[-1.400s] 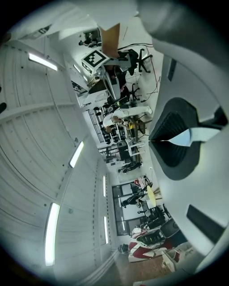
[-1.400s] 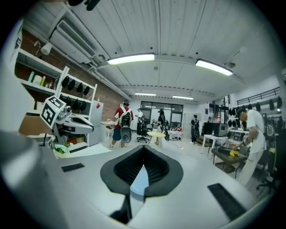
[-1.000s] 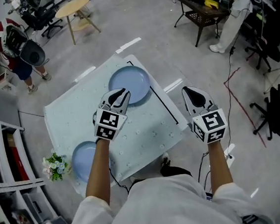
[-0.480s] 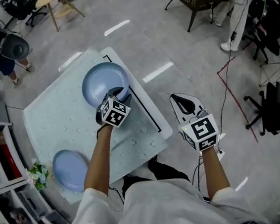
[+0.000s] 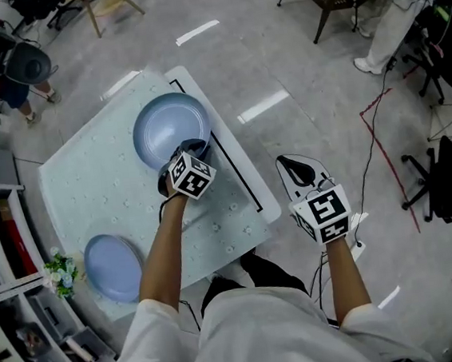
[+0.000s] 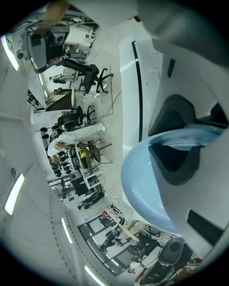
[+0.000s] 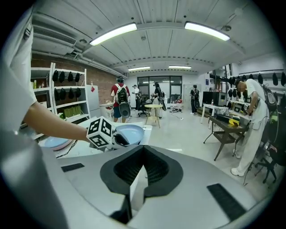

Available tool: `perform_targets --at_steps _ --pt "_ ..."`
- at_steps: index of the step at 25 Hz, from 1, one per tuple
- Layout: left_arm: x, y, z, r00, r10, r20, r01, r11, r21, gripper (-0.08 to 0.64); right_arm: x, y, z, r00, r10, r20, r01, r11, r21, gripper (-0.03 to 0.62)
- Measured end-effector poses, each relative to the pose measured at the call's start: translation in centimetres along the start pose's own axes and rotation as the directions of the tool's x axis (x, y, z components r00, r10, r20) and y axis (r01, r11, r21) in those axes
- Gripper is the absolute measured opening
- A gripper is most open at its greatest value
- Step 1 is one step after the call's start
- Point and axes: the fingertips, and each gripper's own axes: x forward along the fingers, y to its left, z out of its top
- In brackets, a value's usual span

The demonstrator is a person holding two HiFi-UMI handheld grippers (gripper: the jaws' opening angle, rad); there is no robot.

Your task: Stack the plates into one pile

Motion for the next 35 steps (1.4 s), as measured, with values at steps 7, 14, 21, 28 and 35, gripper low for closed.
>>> perform_targets --at_steps 7,14,21,28,35 --pt "-5.7 0.0 -0.5 0.995 0.041 0.09 -0.05 0.994 0.097 0.041 -0.1 2.2 0.5 1.0 -0.007 0.026 0.007 1.0 0.011 0.012" --pt "-16.7 -0.3 -1.1 0.95 0.028 0.31 -0.014 0.999 -0.046 0.043 -1.9 8.8 3.0 0.997 0.008 0.078 -0.006 1.0 -0.029 0.012" --pt "-29.2 -4.7 -3.7 0.91 0.098 0.403 -0.1 0.995 -0.015 0.043 -6.9 18.1 5.5 0.989 0.043 0.141 -0.02 0.987 -0.157 0.011" --pt "-41.2 -8.6 -10.3 0.891 0.209 0.404 -0.205 0.977 -0.054 0.043 -11.8 28.5 7.9 0.962 0.127 0.243 -0.073 0.973 -0.219 0.011" --pt "-47.1 -13.0 -18.9 0.912 0.272 0.308 -0.266 0.962 -0.063 0.044 -13.5 37.1 6.7 0.945 0.237 0.226 -0.165 0.94 -0.298 0.012"
